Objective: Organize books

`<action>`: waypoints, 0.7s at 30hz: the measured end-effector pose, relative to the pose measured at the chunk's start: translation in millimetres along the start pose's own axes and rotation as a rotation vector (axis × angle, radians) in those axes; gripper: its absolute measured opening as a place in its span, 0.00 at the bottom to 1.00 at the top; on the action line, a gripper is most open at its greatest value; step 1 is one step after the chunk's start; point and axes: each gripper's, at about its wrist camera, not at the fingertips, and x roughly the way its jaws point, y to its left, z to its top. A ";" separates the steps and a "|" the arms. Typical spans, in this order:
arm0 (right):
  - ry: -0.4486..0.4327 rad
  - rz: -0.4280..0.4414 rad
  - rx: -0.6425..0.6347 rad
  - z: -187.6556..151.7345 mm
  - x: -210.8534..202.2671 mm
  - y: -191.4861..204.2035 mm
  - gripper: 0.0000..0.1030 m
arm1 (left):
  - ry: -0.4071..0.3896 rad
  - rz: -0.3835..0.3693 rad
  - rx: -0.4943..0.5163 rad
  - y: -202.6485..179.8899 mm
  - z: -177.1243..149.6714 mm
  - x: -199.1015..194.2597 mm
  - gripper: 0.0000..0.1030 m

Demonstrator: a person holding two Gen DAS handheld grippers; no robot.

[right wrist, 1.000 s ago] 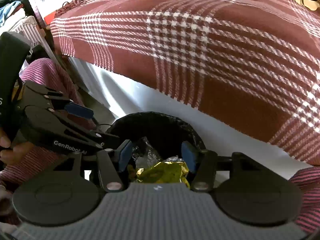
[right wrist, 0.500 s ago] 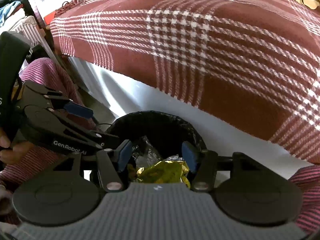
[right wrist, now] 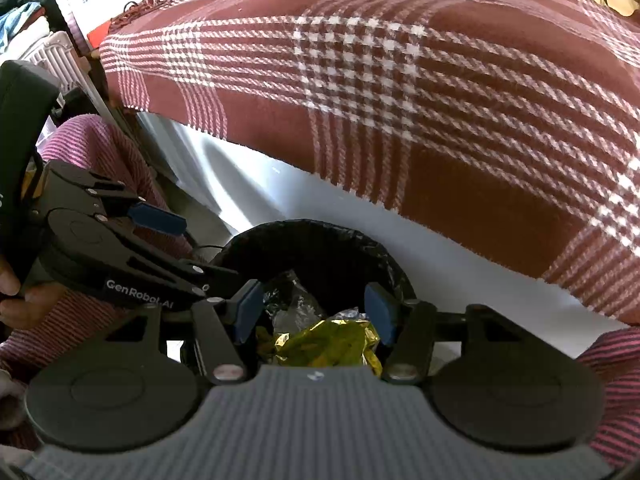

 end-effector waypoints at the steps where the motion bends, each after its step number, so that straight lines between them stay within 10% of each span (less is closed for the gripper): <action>1: 0.000 -0.001 -0.001 -0.4 0.1 0.4 0.68 | 0.000 0.000 0.001 0.3 -0.9 0.0 0.74; 21: 0.003 -0.001 0.001 -0.1 0.7 0.6 0.69 | 0.000 -0.001 0.003 0.9 -1.0 -0.2 0.75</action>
